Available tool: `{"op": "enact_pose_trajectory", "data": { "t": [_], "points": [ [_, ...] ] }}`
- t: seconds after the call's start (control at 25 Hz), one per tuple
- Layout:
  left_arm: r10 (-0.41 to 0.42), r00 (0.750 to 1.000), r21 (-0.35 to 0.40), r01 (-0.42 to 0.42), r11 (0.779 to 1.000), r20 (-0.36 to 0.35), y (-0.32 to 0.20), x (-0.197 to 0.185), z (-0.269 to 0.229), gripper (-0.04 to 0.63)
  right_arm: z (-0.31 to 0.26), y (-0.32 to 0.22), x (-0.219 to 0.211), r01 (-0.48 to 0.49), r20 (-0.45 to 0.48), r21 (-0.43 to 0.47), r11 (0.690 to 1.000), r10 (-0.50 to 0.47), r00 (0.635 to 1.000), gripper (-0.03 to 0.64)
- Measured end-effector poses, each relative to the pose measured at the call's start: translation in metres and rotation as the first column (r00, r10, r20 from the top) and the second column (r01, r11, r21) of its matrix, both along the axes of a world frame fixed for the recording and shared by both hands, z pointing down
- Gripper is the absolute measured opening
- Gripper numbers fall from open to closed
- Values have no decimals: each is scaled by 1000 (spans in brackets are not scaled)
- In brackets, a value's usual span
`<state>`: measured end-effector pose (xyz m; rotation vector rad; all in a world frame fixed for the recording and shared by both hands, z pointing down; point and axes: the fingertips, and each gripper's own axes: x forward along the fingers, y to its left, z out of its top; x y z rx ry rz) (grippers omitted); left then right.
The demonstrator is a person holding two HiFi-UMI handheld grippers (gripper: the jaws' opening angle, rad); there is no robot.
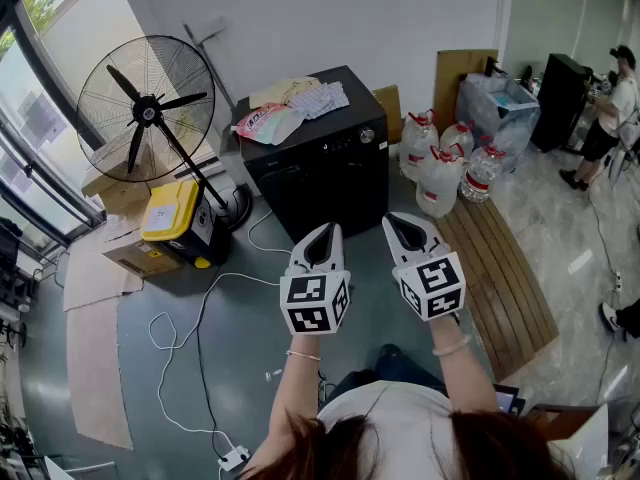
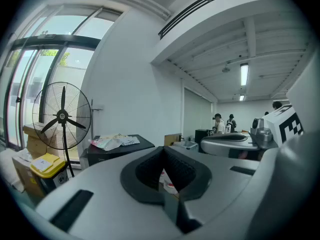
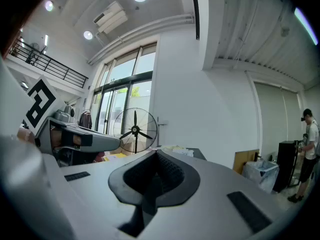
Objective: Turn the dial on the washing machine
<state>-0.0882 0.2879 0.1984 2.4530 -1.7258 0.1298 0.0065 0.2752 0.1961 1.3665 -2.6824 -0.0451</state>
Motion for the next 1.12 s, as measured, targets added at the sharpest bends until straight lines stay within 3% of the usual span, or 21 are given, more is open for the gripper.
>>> {"op": "enact_pose_trajectory", "data": {
  "t": [0.2,0.64,1.12],
  "points": [
    [-16,1000,-6,16,1000,-1,-26,9,6,17,2,-22,7,26,51,15,1000,-27,998,26],
    [-64,998,-9,65,998,3,-95,31,17,17,21,-91,30,55,0,17,998,-55,998,26],
    [-114,993,-31,114,993,3,-151,23,26,17,28,-155,25,66,13,10,998,-66,998,28]
  ]
}}
